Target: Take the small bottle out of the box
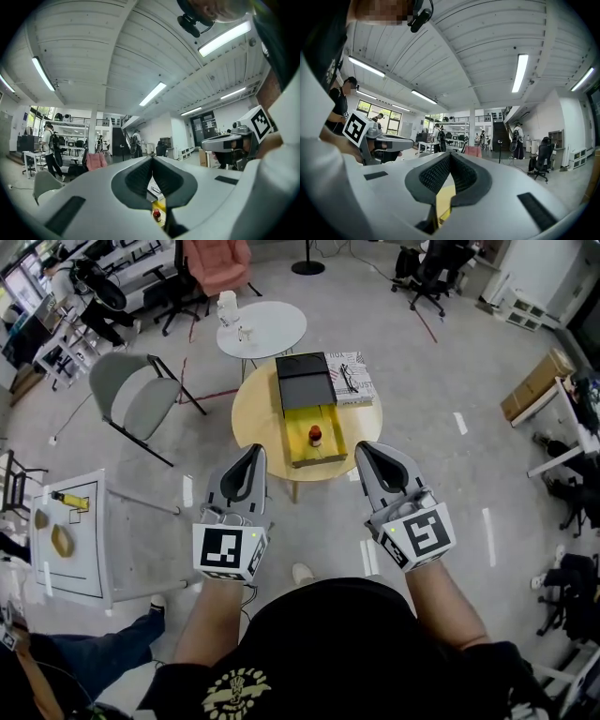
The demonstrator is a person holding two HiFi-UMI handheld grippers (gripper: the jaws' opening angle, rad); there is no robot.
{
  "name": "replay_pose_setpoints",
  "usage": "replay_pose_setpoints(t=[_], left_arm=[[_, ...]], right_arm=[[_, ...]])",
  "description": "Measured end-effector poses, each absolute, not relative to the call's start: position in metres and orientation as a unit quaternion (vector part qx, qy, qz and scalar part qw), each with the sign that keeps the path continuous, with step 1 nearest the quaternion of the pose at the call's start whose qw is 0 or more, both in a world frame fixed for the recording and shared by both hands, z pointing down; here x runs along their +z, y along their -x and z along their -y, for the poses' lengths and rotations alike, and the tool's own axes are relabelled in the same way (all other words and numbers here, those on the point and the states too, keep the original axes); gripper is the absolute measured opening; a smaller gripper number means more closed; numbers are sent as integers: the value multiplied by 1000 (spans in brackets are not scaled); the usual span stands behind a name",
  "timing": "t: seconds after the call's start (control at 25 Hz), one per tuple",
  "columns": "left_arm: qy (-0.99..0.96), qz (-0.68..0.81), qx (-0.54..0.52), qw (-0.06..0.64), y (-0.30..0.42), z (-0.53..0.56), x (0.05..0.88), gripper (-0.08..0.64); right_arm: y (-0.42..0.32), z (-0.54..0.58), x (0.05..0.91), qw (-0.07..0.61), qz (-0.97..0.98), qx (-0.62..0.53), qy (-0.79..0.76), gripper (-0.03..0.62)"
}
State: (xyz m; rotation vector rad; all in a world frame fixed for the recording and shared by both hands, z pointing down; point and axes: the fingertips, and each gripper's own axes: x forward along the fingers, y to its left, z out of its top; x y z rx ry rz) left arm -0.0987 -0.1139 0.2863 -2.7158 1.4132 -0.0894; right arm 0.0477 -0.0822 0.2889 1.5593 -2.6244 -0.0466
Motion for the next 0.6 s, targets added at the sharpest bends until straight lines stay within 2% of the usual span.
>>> replay_pose_setpoints(t=[0.6], left_arm=[[888, -460, -3, 26, 144, 127, 293, 15]], right_arm=[[-9, 83, 281, 66, 851, -32, -520, 12]])
